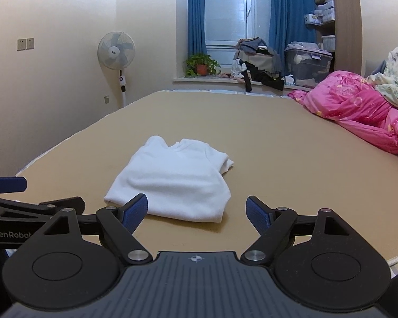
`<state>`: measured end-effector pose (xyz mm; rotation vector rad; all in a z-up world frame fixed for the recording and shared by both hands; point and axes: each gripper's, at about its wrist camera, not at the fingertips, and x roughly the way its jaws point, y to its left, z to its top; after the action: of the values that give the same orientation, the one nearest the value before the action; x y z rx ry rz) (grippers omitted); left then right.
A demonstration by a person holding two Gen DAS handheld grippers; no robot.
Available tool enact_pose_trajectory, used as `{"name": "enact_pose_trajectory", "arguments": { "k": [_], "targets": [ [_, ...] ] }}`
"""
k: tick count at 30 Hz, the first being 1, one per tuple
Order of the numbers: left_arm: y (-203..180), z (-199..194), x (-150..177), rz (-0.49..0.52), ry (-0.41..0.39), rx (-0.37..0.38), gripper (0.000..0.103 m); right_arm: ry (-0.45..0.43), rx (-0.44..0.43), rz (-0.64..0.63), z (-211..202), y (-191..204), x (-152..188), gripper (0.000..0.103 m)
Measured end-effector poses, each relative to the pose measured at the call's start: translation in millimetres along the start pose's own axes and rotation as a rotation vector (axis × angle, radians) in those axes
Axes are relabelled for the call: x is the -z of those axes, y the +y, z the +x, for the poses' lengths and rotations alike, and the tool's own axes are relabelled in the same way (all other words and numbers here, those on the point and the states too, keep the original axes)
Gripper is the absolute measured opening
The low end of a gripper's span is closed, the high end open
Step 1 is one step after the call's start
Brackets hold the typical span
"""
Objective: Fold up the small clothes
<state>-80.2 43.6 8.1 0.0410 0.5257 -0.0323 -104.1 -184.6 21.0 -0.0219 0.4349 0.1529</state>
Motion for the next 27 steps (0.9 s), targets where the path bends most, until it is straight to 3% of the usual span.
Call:
{"name": "enact_pose_trajectory", "arguments": {
  "k": [27],
  "targets": [
    [2.5,-3.9,-2.0,-0.016,-0.014,0.001,0.103,-0.024,-0.002,-0.015,-8.2,-3.2,1.1,0.083]
  ]
}}
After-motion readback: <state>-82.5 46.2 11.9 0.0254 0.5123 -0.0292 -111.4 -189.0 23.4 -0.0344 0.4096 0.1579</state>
